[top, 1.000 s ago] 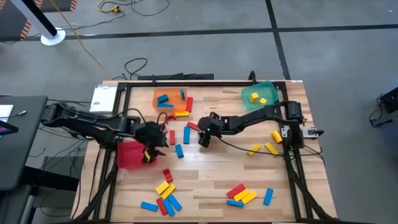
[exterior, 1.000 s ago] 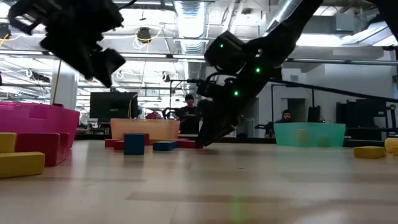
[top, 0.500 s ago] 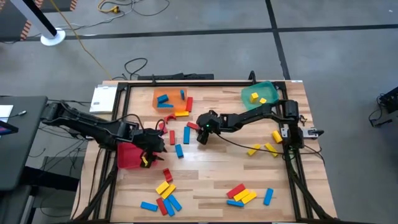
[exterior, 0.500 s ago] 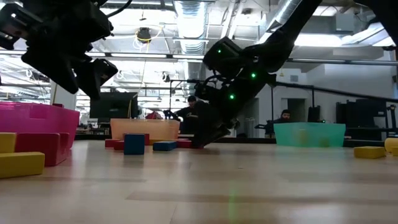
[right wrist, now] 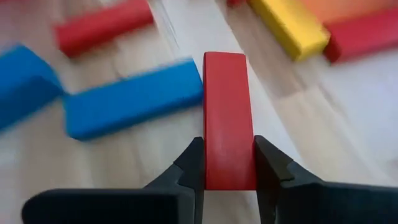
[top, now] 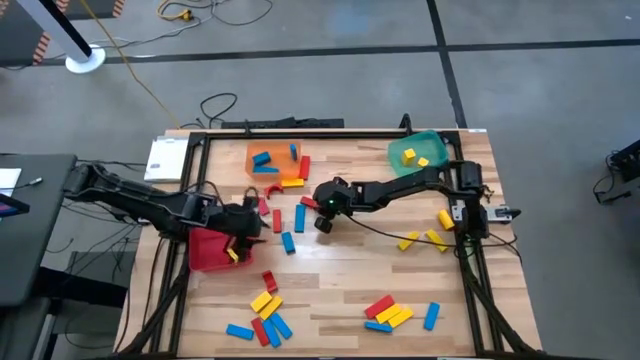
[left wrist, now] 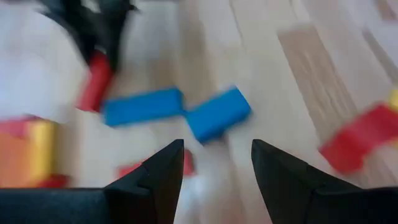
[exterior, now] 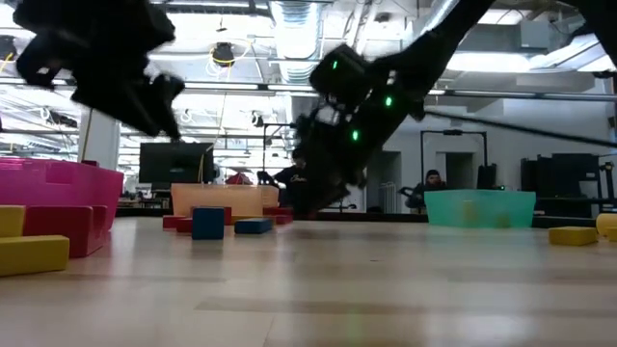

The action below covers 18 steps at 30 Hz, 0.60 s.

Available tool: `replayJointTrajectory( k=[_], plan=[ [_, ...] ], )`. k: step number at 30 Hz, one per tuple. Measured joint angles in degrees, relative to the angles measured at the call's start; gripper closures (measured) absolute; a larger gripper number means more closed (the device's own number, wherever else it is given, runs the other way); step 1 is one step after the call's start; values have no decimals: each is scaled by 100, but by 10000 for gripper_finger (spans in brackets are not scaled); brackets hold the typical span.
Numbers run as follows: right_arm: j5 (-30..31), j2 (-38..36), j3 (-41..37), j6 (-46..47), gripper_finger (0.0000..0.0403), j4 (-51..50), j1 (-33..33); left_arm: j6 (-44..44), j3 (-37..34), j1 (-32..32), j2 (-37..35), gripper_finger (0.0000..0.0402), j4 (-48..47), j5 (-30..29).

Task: Sort blocks
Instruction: Put the red block into the red bin

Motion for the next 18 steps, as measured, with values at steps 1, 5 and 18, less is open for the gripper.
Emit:
replayJointTrajectory(
  k=[1, 5, 18],
  plan=[
    [2, -103, 4, 0, 308, -54, 18, 44, 0, 0, -182, 219, 34, -84],
    [8, -470, 4, -8, 306, -216, 150, 233, 0, 0, -969, 219, 155, -103],
    [-1613, -1294, 13, 484, 305, 726, 726, 2459, -597, -437, -2159, 219, 1479, -5]
  ],
)
